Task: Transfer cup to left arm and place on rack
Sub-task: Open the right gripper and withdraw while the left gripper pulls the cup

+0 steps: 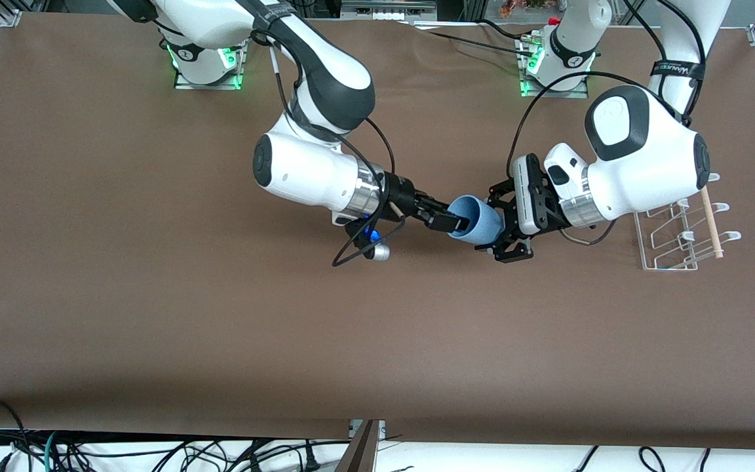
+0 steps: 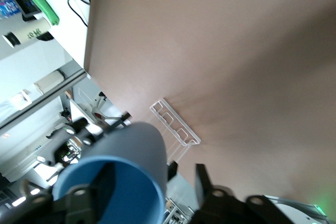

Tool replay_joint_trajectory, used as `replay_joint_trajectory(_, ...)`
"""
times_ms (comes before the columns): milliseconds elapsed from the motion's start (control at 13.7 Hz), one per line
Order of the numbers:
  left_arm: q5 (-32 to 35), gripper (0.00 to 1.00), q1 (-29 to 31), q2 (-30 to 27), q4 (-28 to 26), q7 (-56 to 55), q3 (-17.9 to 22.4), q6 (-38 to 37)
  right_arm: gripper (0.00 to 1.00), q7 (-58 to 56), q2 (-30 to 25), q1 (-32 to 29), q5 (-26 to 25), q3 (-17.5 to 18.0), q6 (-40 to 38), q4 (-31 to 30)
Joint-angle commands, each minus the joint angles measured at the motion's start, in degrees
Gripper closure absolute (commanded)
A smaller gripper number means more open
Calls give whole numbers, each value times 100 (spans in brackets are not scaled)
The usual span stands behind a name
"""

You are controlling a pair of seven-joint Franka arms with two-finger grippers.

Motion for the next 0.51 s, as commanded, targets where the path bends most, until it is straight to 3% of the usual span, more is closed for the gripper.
replay_joint_trajectory(0, 276, 96, 130, -140, -4, -220, 48, -341, 0, -24, -88, -301, 34, 12, -472, 92)
replay_joint_trajectory(220, 1137, 97, 218, -236, 92, -1072, 66, -832, 0, -77, -334, -757, -184, -15, -1211, 92)
replay_joint_trajectory(439, 2121, 97, 402, -315, 128, -1591, 74, -1534, 0, -77, -466, -1013, -1043, -15, -1844, 92)
